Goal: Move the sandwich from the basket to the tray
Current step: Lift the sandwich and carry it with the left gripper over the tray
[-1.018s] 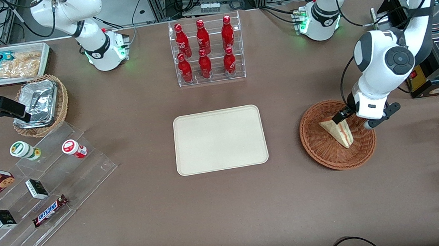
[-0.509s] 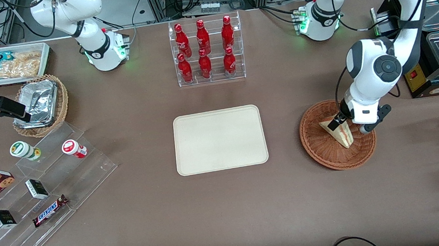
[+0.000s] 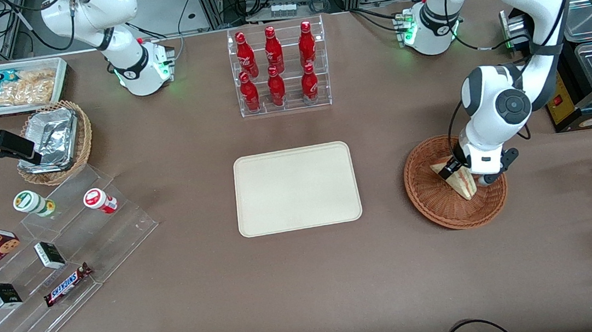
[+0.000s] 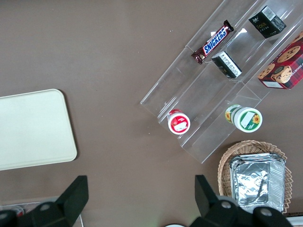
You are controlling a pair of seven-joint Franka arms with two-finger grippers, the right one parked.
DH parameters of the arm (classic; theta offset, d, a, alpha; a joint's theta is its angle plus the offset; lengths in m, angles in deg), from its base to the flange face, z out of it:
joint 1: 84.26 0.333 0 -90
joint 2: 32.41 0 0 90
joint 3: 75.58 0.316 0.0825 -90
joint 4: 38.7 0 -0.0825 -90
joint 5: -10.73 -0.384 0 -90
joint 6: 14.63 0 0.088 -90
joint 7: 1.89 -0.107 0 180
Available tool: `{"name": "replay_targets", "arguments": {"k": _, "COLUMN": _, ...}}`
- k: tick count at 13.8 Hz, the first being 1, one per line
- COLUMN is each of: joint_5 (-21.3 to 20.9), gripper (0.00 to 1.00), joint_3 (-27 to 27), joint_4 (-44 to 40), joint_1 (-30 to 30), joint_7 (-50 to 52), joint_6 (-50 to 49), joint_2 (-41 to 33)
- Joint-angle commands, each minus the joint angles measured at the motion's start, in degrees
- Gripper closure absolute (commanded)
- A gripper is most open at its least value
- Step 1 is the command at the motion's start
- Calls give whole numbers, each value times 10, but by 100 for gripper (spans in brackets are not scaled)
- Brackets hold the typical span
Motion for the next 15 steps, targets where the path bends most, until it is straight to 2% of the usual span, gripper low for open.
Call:
{"name": "replay_targets", "arguments": {"k": 1, "joint_5": -8, "gripper": 85, "joint_3": 1, "joint_4": 1, "joint_1": -1, "joint_7": 6, "joint_6": 1, "joint_2": -11}}
{"name": "replay_targets", "arguments": {"k": 3, "joint_5": -9, "gripper": 89, "joint_3": 1, "joint_4": -6, "joint_1": -2, "joint_7": 3, "joint_6": -31, "joint_2": -24}}
{"name": "replay_targets", "arguments": {"k": 8, "joint_5": -9, "gripper": 90, "joint_3": -8, "joint_4": -54, "joint_1": -19, "joint_7": 2, "joint_6": -130, "joint_2": -45}}
{"name": "replay_targets", "arguments": {"k": 15, "joint_5": -9, "gripper": 89, "joint_3": -9, "joint_4": -134, "joint_1": -153, "joint_7": 5, "joint_6": -175, "joint_2": 1}}
